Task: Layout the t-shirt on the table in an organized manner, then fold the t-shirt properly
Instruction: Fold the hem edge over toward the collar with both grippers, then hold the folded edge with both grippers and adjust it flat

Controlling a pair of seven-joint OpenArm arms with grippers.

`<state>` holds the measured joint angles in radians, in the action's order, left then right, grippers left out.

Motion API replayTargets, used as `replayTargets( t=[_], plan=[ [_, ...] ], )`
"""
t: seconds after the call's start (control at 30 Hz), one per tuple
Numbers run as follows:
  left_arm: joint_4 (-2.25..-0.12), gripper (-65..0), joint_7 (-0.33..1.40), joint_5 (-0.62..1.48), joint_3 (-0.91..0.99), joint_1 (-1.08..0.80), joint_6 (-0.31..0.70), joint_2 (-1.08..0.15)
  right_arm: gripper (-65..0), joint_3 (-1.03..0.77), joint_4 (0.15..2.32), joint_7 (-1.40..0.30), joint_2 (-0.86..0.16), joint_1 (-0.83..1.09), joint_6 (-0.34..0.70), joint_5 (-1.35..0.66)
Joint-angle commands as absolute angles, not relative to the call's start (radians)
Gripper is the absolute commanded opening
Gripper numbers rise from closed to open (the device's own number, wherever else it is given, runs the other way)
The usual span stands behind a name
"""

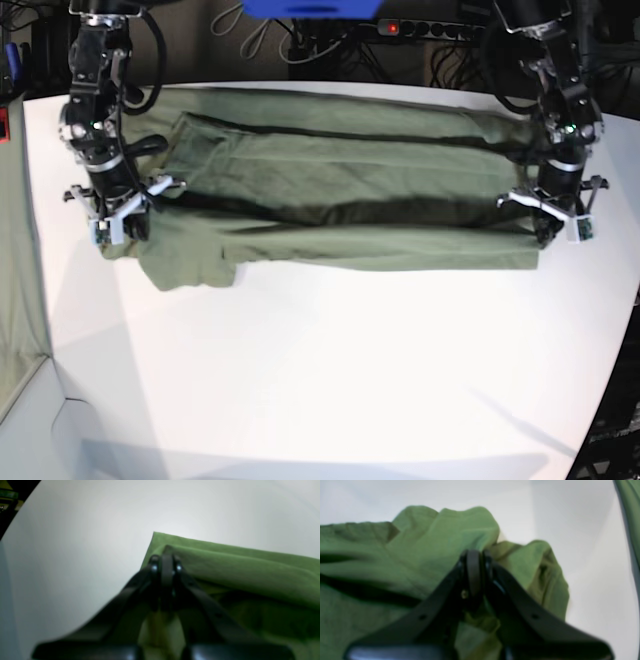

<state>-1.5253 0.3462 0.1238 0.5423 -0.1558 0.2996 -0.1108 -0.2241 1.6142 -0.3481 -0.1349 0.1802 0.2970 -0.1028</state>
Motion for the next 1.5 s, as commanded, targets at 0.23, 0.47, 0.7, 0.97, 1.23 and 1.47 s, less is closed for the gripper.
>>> replayTargets(
  t=[0.23,0.47,0.7,0.97,1.23,1.47],
  plan=[
    [-1.521,-65.0,0.321,0.131,0.545,-0.159,0.300,-0.134,-65.0,-0.240,1.630,-0.318,-0.142,0.206,0.300,-0.107],
    [-1.442,-65.0,0.321,0.131,0.542,-0.148,0.300,-0.137,-65.0,-0.237,1.627,-0.318,-0.133,0.231,0.300,-0.107],
    [-1.403,-65.0,0.321,0.131,0.545,-0.131,0.300,-0.140,-65.0,-0.237,1.627,-0.318,-0.125,0.234,0.300,-0.107],
    [-1.463,-65.0,0.321,0.131,0.547,-0.137,0.300,-0.140,-65.0,-0.240,1.630,-0.318,-0.120,0.245,0.300,-0.107],
    [-1.477,-65.0,0.325,0.131,0.547,-0.139,0.300,-0.140,-65.0,-0.242,1.633,-0.317,-0.120,0.246,0.300,-0.107],
    [-1.529,-65.0,0.328,0.131,0.547,-0.160,0.300,-0.140,-65.0,-0.242,1.635,-0.317,-0.120,0.246,0.378,-0.107]
  ],
)
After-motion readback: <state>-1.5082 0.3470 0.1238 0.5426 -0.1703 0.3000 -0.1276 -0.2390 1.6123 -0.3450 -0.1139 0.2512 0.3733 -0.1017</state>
